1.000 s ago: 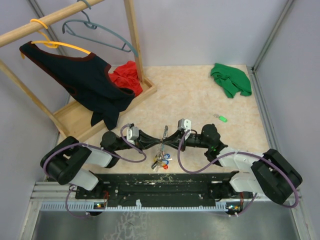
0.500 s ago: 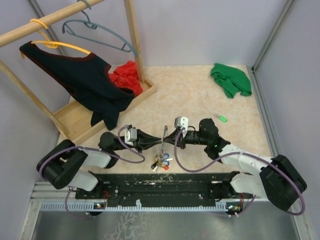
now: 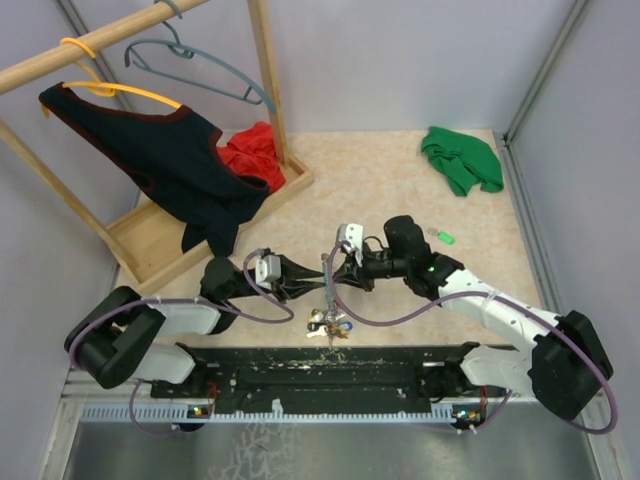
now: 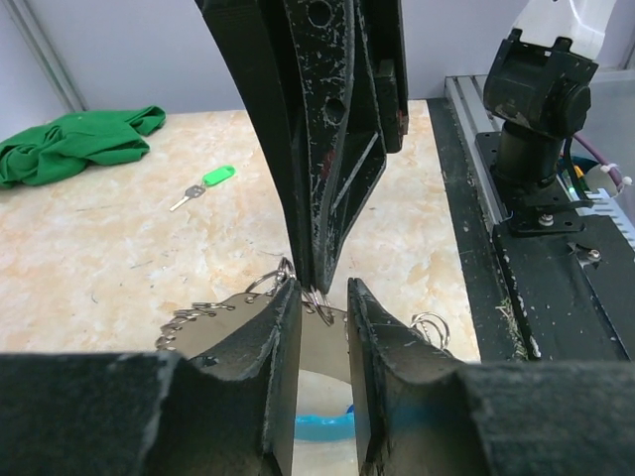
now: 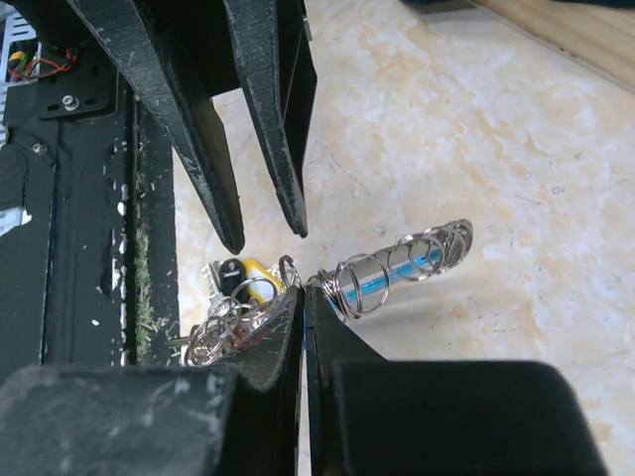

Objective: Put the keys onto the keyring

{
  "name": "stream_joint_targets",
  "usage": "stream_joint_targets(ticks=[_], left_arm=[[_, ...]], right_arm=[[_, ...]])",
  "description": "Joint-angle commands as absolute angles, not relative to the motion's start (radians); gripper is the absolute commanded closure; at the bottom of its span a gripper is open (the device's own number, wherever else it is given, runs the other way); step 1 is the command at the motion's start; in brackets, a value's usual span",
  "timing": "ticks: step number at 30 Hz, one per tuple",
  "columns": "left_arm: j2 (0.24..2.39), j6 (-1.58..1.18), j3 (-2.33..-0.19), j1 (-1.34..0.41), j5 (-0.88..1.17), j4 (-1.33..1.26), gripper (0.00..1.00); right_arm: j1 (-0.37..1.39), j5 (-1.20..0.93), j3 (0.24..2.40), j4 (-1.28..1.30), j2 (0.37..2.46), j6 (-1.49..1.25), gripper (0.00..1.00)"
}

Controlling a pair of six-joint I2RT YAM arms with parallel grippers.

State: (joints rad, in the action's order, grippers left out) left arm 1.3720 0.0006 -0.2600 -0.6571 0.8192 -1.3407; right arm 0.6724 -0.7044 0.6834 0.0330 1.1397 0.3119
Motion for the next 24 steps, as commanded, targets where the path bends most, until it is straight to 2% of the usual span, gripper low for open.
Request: stream_joint_targets(ticks=[1, 16, 24], left_arm=[[1.349, 0.053, -0.308, -0.675, 0.804, -1.21, 0.69], [1.315, 0.049, -0.356, -0.693, 0.797, -1.003, 0.65], [1.324, 0.03, -0.384, -0.696, 0.811, -0.949, 0.68]], right_arm=[[0.686, -0.702, 0.756, 0.082, 1.139, 0.343, 1.0], [0.705, -0.68, 0.752, 0.055, 1.125, 0.342, 1.0], [0.71, -0.668, 0.744, 0.041, 1.115, 0.341, 1.0]])
